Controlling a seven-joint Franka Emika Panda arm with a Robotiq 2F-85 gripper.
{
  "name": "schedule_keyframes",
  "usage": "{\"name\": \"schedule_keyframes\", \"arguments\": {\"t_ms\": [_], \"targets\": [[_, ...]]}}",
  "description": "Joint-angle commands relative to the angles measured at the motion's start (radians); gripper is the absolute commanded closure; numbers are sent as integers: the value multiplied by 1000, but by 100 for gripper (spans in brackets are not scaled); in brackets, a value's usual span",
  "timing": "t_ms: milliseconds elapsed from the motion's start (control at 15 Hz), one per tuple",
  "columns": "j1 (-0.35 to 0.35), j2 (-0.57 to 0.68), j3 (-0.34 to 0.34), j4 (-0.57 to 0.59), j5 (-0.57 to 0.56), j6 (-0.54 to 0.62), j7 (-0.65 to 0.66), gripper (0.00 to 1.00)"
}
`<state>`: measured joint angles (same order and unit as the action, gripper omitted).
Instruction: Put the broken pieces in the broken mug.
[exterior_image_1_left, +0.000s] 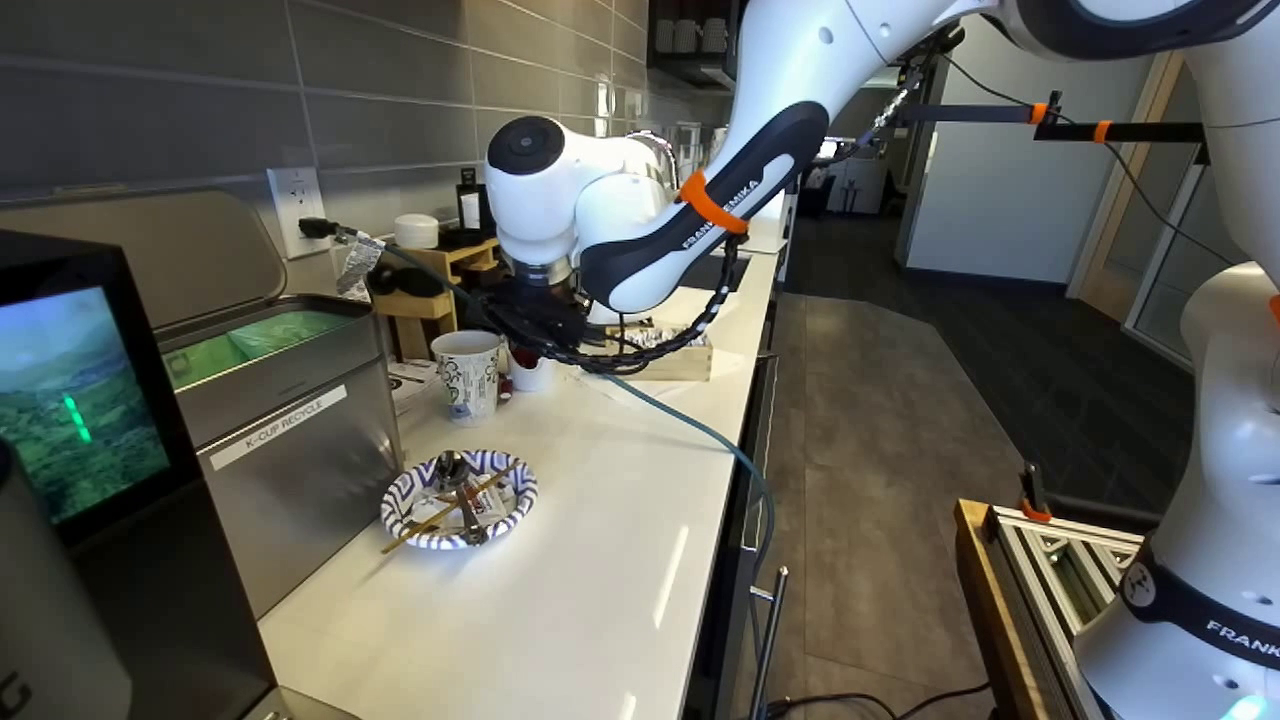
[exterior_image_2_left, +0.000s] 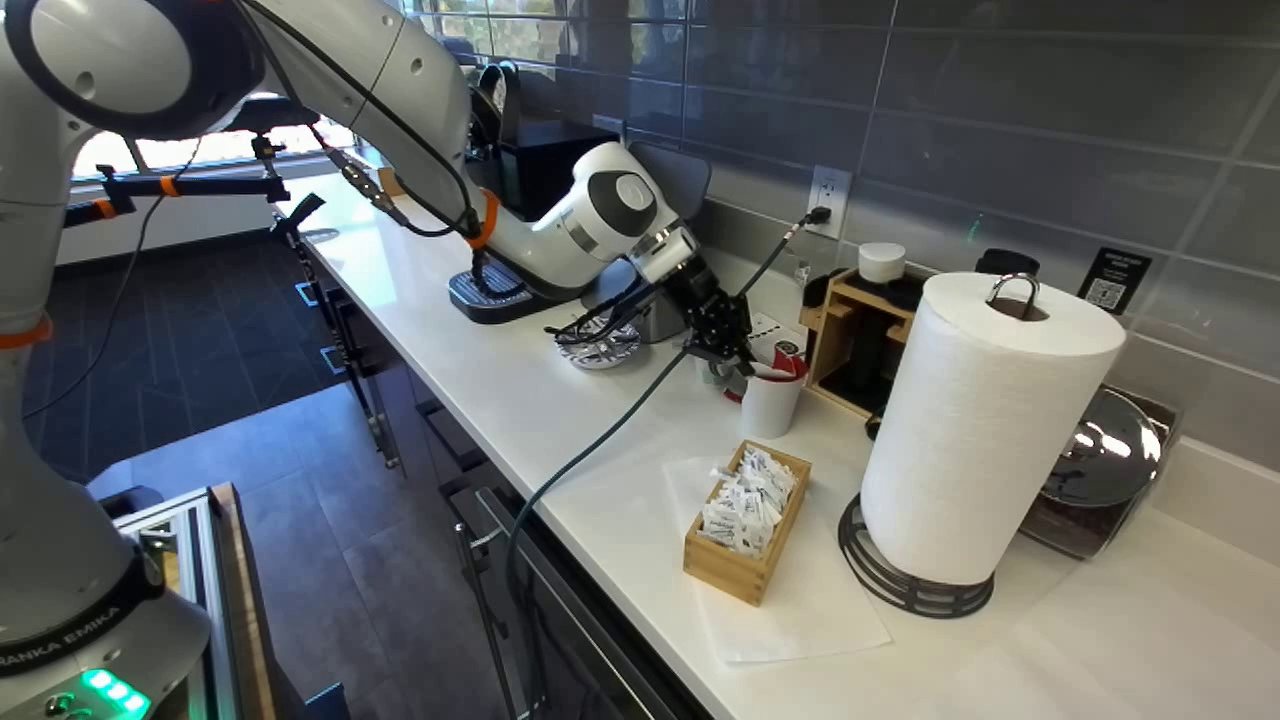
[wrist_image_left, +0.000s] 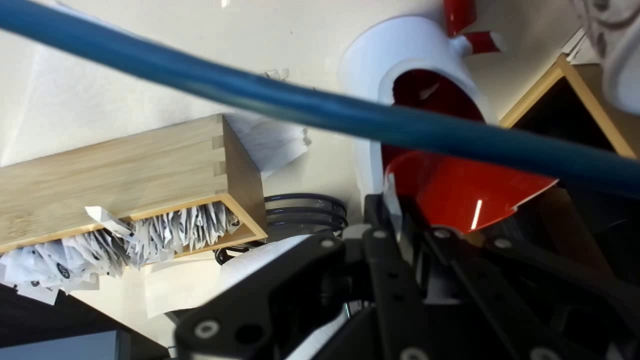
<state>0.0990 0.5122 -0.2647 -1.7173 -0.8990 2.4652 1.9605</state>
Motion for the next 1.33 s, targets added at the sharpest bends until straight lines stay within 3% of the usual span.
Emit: {"name": "schedule_keyframes", "arguments": {"t_ms": [0, 867, 933, 1000, 1267], "targets": [[-7, 9, 15, 20, -24, -3, 52, 98], [-10, 71, 7, 108, -81, -18, 106, 98], [-9, 72, 5, 109, -87, -19, 108, 65], [-10, 72, 5, 109, -90, -20, 105, 65], [-16, 71, 6, 110, -100, -22, 106, 36]]}}
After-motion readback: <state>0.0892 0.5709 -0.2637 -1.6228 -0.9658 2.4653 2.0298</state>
